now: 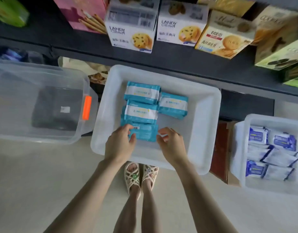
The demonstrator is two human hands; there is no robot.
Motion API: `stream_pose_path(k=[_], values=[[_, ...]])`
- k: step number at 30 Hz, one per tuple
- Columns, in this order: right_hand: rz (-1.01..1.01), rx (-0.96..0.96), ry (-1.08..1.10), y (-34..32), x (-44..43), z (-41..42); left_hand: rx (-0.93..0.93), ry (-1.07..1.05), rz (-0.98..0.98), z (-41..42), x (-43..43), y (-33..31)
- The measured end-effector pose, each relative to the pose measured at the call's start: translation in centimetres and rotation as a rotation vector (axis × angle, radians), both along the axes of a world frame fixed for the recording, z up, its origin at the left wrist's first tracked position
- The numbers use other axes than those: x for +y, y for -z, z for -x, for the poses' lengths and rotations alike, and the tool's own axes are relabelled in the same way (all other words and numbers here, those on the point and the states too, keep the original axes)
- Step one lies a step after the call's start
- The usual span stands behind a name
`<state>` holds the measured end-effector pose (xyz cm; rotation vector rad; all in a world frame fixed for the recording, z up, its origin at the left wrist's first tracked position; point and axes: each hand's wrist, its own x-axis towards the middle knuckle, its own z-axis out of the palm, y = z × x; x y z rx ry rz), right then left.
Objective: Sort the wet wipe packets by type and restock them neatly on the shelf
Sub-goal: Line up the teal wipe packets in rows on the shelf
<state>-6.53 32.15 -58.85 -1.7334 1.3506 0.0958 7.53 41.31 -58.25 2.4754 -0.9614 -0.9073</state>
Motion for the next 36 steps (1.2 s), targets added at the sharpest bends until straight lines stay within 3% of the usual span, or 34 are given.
stream_pose_path(k=[3, 9, 15, 21, 29, 36], values=[[-0.085, 0.042, 0.027, 5.7, 0.7, -0.3, 0.004, -0.110, -0.028, 0.1, 0.2, 5.7], [-0.203, 0.016, 0.189, 12.8, -0.1, -1.6, -0.032, -0.268, 0.097, -0.6, -3.0, 11.9], [-0.297, -0.032, 0.215, 14.4, -1.0, -2.5, -0.086, -0.313, 0.140, -2.2, -4.4, 13.6], [-0.255, -0.113, 0.258, 13.0, -0.4, -1.0, -0.003, -0.409, 0.224, -3.5, -3.4, 12.7], [-0.291, -0.379, 0.597, 3.6, -0.6, 2.4, 0.241, -0.619, 0.464, -2.2, -0.9, 4.1], [-0.321, -0.576, 0.481, -12.2, -2.0, 2.5, 0.537, -0.765, 0.708, 0.6, -0.3, -12.1]])
